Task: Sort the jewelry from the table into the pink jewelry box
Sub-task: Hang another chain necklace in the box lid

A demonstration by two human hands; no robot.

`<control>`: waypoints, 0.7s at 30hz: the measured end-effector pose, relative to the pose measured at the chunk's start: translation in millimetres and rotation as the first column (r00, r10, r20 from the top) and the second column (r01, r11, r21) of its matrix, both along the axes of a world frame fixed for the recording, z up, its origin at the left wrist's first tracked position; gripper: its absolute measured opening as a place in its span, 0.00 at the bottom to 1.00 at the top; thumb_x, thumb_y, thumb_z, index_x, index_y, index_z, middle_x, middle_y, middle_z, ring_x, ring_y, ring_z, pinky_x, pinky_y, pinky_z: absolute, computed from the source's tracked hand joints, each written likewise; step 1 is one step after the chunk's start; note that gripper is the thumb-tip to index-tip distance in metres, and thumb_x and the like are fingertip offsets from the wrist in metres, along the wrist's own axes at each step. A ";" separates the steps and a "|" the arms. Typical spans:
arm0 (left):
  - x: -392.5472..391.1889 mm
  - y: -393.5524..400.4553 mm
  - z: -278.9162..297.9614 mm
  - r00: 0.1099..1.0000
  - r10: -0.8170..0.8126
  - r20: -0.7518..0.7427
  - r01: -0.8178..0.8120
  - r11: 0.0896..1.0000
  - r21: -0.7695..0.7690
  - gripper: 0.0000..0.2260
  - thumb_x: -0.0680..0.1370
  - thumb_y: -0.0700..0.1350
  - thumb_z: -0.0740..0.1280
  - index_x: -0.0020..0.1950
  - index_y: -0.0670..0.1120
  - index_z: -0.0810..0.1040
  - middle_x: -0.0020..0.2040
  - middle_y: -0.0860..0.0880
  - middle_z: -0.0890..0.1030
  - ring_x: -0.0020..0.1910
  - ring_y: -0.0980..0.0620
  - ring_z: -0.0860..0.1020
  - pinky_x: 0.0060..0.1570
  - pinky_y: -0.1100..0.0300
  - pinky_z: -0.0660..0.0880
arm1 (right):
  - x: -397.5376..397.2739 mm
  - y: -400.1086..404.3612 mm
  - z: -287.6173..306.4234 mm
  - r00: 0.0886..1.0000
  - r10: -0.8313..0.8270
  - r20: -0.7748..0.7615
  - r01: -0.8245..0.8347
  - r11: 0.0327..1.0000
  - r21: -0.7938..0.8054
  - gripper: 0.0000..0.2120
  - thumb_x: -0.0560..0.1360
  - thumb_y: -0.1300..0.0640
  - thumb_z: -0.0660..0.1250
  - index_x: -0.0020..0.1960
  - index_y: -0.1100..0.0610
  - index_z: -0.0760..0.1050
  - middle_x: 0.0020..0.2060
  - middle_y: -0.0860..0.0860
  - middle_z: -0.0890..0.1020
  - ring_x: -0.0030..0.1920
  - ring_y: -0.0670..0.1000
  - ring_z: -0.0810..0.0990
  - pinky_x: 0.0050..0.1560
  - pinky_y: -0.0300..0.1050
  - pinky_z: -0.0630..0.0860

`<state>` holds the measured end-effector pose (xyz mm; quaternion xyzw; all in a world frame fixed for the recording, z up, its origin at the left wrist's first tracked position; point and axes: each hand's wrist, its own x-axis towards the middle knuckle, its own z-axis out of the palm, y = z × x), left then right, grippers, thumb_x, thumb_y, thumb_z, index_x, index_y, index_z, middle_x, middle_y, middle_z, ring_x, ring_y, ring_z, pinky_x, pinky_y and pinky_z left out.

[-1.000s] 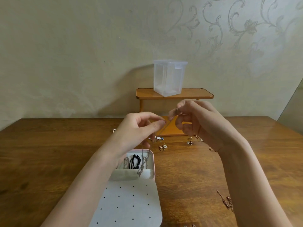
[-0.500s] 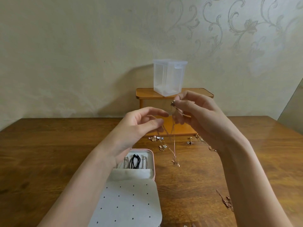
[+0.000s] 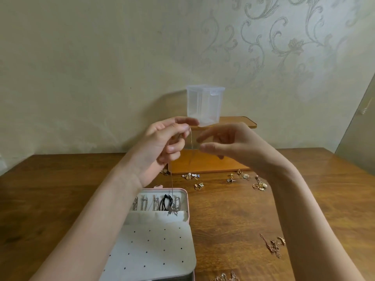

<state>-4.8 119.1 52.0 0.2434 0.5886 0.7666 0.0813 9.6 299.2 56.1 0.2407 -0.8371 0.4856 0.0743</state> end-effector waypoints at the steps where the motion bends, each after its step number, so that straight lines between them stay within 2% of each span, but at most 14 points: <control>1: 1.5 -0.5 2.3 1.000 0.006 -0.005 -0.006 1.000 -0.014 0.08 0.75 0.38 0.62 0.47 0.43 0.80 0.33 0.52 0.71 0.21 0.61 0.60 0.20 0.68 0.49 | 1.7 -1.0 3.1 0.999 -0.011 -0.031 0.014 0.995 0.094 0.07 0.70 0.55 0.71 0.46 0.56 0.81 0.28 0.54 0.75 0.29 0.46 0.71 0.30 0.33 0.66; 3: 5.1 -0.8 6.0 1.000 0.015 -0.007 -0.015 1.000 -0.025 0.09 0.77 0.37 0.60 0.46 0.43 0.80 0.33 0.52 0.72 0.22 0.61 0.61 0.20 0.68 0.50 | 2.4 -3.8 4.8 0.996 -0.032 -0.080 0.051 0.967 0.248 0.02 0.69 0.53 0.72 0.39 0.51 0.81 0.26 0.49 0.76 0.28 0.44 0.70 0.30 0.34 0.65; 5: 9.0 -0.8 9.8 1.000 0.022 0.003 -0.022 1.000 -0.013 0.09 0.77 0.37 0.60 0.46 0.43 0.80 0.33 0.51 0.73 0.22 0.61 0.62 0.20 0.68 0.51 | 1.3 -4.6 3.9 0.987 -0.077 -0.143 0.122 0.936 0.331 0.04 0.69 0.53 0.73 0.36 0.48 0.80 0.32 0.43 0.77 0.33 0.41 0.72 0.35 0.32 0.67; 7: 12.5 0.1 13.1 0.999 0.029 0.013 -0.029 1.000 0.006 0.09 0.78 0.37 0.59 0.46 0.43 0.79 0.34 0.51 0.74 0.22 0.60 0.63 0.19 0.68 0.52 | 3.1 -4.9 5.8 0.983 -0.103 -0.149 0.148 0.931 0.333 0.02 0.69 0.54 0.73 0.41 0.50 0.81 0.45 0.46 0.75 0.48 0.42 0.73 0.48 0.40 0.71; 9: 14.2 0.8 14.8 0.999 0.041 -0.012 -0.042 0.999 -0.035 0.09 0.78 0.37 0.59 0.47 0.44 0.79 0.36 0.51 0.76 0.22 0.60 0.65 0.18 0.70 0.53 | 6.3 -5.7 9.1 0.994 -0.064 -0.086 0.084 0.964 0.254 0.06 0.72 0.58 0.70 0.48 0.53 0.80 0.52 0.49 0.75 0.55 0.47 0.74 0.56 0.43 0.72; 12: 17.3 2.9 15.7 0.993 0.064 -0.097 -0.086 0.965 -0.246 0.09 0.79 0.37 0.59 0.50 0.45 0.79 0.33 0.53 0.79 0.22 0.60 0.68 0.17 0.71 0.56 | 10.0 -10.6 13.2 0.990 0.114 0.085 -0.110 0.992 -0.054 0.13 0.74 0.64 0.67 0.58 0.62 0.73 0.53 0.55 0.81 0.54 0.50 0.80 0.58 0.42 0.76; 14: 17.7 2.5 14.9 0.991 0.061 -0.115 -0.098 0.933 -0.346 0.09 0.79 0.38 0.60 0.51 0.46 0.80 0.27 0.55 0.76 0.22 0.60 0.68 0.19 0.70 0.56 | 7.4 -12.9 13.3 0.983 0.135 0.127 -0.118 0.984 -0.133 0.14 0.73 0.65 0.67 0.58 0.63 0.73 0.48 0.56 0.83 0.48 0.49 0.83 0.52 0.40 0.78; 17: 18.5 -3.7 14.6 0.990 0.088 -0.111 -0.122 0.923 -0.365 0.08 0.78 0.39 0.62 0.51 0.46 0.80 0.29 0.52 0.75 0.20 0.60 0.66 0.19 0.72 0.58 | 2.2 -16.1 14.2 0.997 -0.006 0.077 0.002 0.999 0.054 0.05 0.74 0.61 0.68 0.49 0.62 0.78 0.36 0.52 0.81 0.35 0.43 0.80 0.39 0.33 0.77; 19: 18.5 -10.2 15.2 0.993 0.078 -0.086 -0.102 0.939 -0.327 0.07 0.77 0.37 0.63 0.52 0.45 0.79 0.36 0.50 0.81 0.20 0.60 0.64 0.18 0.72 0.58 | -4.3 -13.4 12.1 0.994 -0.102 0.034 0.092 0.970 0.225 0.03 0.74 0.61 0.68 0.44 0.60 0.79 0.32 0.50 0.79 0.32 0.43 0.78 0.37 0.33 0.77; 21: 17.0 -18.3 15.8 0.994 0.078 -0.079 -0.102 0.924 -0.368 0.07 0.75 0.37 0.65 0.52 0.44 0.79 0.42 0.48 0.83 0.20 0.60 0.63 0.19 0.72 0.59 | -11.8 -7.2 5.6 0.976 -0.210 0.048 0.183 0.927 0.326 0.04 0.73 0.61 0.68 0.44 0.62 0.79 0.32 0.52 0.79 0.34 0.47 0.78 0.41 0.38 0.78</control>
